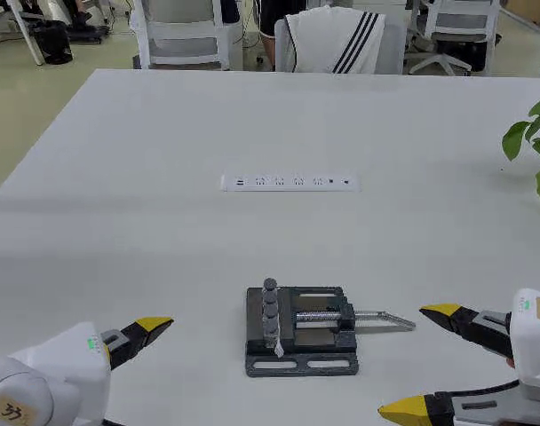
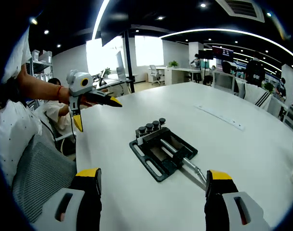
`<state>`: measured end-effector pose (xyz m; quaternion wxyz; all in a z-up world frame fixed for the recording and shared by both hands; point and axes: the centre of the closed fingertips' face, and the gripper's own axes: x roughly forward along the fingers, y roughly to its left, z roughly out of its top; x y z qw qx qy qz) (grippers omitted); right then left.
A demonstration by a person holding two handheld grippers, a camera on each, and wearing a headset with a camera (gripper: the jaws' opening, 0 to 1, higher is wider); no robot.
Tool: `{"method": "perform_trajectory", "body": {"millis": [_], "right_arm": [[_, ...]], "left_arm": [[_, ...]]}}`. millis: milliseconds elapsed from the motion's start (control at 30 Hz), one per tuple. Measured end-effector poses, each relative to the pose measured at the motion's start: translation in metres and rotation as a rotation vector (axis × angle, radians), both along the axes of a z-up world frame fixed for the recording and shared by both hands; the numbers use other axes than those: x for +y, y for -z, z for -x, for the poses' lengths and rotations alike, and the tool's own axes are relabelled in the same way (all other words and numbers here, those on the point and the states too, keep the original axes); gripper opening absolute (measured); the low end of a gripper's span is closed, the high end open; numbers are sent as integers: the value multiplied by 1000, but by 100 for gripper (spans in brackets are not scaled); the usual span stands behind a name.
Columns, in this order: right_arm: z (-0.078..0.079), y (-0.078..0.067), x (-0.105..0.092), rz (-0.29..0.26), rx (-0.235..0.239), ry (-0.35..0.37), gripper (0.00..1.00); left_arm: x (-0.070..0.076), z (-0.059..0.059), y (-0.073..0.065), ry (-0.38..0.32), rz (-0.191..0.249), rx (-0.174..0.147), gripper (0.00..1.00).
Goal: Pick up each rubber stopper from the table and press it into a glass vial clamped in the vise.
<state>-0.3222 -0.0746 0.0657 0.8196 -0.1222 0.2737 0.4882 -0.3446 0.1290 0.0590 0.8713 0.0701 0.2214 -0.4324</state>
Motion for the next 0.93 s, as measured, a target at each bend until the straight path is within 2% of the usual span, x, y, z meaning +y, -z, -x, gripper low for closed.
{"method": "perform_trajectory", "body": {"millis": [333, 933], "right_arm": [[-1, -2, 1, -3, -2, 1, 87], [-4, -8, 1, -5, -13, -5, 87]], "left_arm": [[4, 2, 1, -6, -1, 3, 99], [2, 2, -3, -11, -2, -5, 99]]}}
